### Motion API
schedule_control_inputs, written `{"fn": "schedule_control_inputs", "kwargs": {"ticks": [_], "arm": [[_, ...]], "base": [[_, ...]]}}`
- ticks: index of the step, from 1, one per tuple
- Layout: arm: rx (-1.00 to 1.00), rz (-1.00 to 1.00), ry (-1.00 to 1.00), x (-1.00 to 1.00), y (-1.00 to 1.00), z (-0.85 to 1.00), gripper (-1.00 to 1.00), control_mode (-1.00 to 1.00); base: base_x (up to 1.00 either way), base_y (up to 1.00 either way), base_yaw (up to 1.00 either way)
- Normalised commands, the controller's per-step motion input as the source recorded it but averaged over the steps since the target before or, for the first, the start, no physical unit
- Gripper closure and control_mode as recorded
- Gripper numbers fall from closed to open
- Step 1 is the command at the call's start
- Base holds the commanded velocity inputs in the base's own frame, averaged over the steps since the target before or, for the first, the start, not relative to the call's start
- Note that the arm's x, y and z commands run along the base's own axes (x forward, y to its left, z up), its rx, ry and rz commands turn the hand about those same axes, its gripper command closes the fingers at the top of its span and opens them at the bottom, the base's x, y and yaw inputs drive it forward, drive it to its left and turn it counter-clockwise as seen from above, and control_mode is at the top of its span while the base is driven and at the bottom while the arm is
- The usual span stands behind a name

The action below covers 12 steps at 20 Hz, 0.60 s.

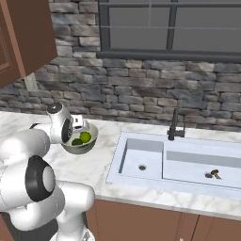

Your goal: Pick the limes from the cabinet and place them in one bowl. Pick the mushroom from the sink and place it in the other bowl.

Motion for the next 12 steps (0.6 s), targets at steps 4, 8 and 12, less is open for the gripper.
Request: {"fn": "schedule_control_inputs", "kwargs": {"ticks": [4, 8, 12], "arm": [[0.0, 0.0, 0.03, 0.2, -0.06, 0.02, -1.0, -1.0], [0.0, -0.02, 0.12, 0.06, -0.34, 0.57, -1.0, -1.0], [0.0, -0.1, 0.08, -0.22, -0.28, 0.75, -1.0, -1.0]], "base": [[0.0, 0.0, 0.0], [0.0, 0.0, 0.0], [0.0, 0.0, 0.0]]}}
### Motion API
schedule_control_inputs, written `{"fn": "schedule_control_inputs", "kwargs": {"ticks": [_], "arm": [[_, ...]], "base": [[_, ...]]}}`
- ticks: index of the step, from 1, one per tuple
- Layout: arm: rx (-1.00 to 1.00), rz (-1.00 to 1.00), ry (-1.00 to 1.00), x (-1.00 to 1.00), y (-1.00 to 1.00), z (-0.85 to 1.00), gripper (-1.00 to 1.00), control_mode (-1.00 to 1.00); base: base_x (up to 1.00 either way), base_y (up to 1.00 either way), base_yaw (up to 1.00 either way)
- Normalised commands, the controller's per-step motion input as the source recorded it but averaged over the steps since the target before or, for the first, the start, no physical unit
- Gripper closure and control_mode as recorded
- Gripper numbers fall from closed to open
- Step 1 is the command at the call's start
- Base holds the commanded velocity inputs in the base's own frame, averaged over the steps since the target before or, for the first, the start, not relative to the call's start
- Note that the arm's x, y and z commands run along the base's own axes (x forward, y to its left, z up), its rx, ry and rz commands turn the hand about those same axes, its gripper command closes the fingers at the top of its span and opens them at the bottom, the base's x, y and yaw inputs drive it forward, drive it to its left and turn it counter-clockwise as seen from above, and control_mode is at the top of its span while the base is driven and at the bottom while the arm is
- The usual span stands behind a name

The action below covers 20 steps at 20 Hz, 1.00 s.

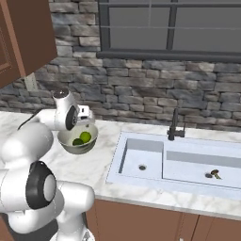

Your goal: Pick the limes from the cabinet and place them in one bowl. Pick the mushroom from the sink and place it in the other bowl.

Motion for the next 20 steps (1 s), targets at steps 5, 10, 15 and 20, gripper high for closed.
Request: {"fn": "schedule_control_inputs", "kwargs": {"ticks": [5, 10, 15, 20], "arm": [[0.0, -0.15, 0.02, -0.32, -0.27, 0.75, -1.0, -1.0], [0.09, -0.23, 0.04, -0.57, -0.21, 0.32, -1.0, -1.0], [0.12, -0.14, -0.01, -0.68, -0.2, 0.34, -1.0, -1.0], [0.03, -0.05, -0.05, -0.56, -0.29, 0.52, -1.0, -1.0]], "base": [[0.0, 0.0, 0.0], [0.0, 0.0, 0.0], [0.0, 0.0, 0.0], [0.0, 0.0, 0.0]]}}
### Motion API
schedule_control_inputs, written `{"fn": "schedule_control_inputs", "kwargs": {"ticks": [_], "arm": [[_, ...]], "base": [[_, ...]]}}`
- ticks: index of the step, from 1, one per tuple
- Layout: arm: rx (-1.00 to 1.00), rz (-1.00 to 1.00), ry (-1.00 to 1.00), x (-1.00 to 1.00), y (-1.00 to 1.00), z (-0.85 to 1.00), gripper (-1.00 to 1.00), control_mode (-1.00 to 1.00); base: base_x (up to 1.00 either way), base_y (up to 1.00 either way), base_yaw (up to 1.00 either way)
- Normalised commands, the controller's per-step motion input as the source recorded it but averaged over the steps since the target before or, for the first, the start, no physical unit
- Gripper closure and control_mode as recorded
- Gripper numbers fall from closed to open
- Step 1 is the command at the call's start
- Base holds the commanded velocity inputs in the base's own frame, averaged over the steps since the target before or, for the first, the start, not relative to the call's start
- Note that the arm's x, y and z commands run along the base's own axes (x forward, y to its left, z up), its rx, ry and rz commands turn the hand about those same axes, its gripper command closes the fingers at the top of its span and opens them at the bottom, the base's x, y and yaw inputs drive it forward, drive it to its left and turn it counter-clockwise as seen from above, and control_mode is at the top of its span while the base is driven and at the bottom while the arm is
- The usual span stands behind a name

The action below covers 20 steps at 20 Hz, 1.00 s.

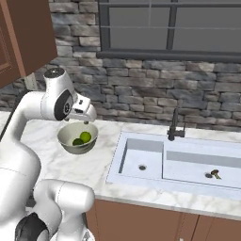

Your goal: Pick the limes from the cabinet and place them in one bowl. Pick the mushroom from the sink and place it in the other bowl.

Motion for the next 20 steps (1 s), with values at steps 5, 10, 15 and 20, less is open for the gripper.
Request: {"fn": "schedule_control_inputs", "kwargs": {"ticks": [5, 10, 15, 20], "arm": [[0.02, 0.0, -0.26, -0.72, -0.29, 0.18, -1.0, -1.0], [0.01, 0.0, -0.19, -0.47, -0.11, 0.0, -1.0, -1.0], [0.0, 0.0, 0.0, 0.0, 0.0, 0.0, -1.0, -1.0], [0.0, 0.0, 0.0, -0.07, 0.0, -0.05, -1.0, -1.0]], "base": [[0.0, 0.0, 0.0], [0.0, 0.0, 0.0], [0.0, 0.0, 0.0], [0.0, 0.0, 0.0]]}}
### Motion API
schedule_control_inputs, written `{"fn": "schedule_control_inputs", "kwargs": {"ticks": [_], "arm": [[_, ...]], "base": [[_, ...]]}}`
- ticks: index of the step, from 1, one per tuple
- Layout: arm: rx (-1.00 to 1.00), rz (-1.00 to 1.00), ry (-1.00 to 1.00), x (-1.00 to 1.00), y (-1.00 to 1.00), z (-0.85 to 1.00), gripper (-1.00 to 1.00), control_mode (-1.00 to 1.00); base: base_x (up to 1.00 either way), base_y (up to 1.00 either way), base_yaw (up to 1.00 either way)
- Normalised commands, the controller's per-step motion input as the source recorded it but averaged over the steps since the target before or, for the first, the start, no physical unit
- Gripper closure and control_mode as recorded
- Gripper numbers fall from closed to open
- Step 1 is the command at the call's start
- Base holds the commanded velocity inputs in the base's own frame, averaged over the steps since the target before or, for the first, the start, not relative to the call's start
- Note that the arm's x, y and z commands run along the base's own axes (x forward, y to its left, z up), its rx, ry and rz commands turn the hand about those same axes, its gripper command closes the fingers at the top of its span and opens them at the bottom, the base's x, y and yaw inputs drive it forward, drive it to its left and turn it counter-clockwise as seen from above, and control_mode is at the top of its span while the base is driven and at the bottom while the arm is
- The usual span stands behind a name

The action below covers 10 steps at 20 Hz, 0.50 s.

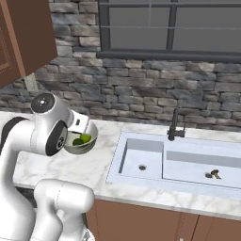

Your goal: Pick the limes from the cabinet and place them in one bowl. Pick the mushroom from the sink and place it in the other bowl.

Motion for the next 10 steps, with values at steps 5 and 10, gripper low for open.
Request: {"fn": "schedule_control_inputs", "kwargs": {"ticks": [5, 10], "arm": [[0.0, 0.0, 0.0, -0.08, -0.01, -0.06, -1.0, 1.0], [0.0, 0.0, 0.0, 0.0, 0.0, 0.0, -1.0, 1.0]], "base": [[-0.1, -0.2, 0.0], [-0.28, -0.54, -0.03]]}}
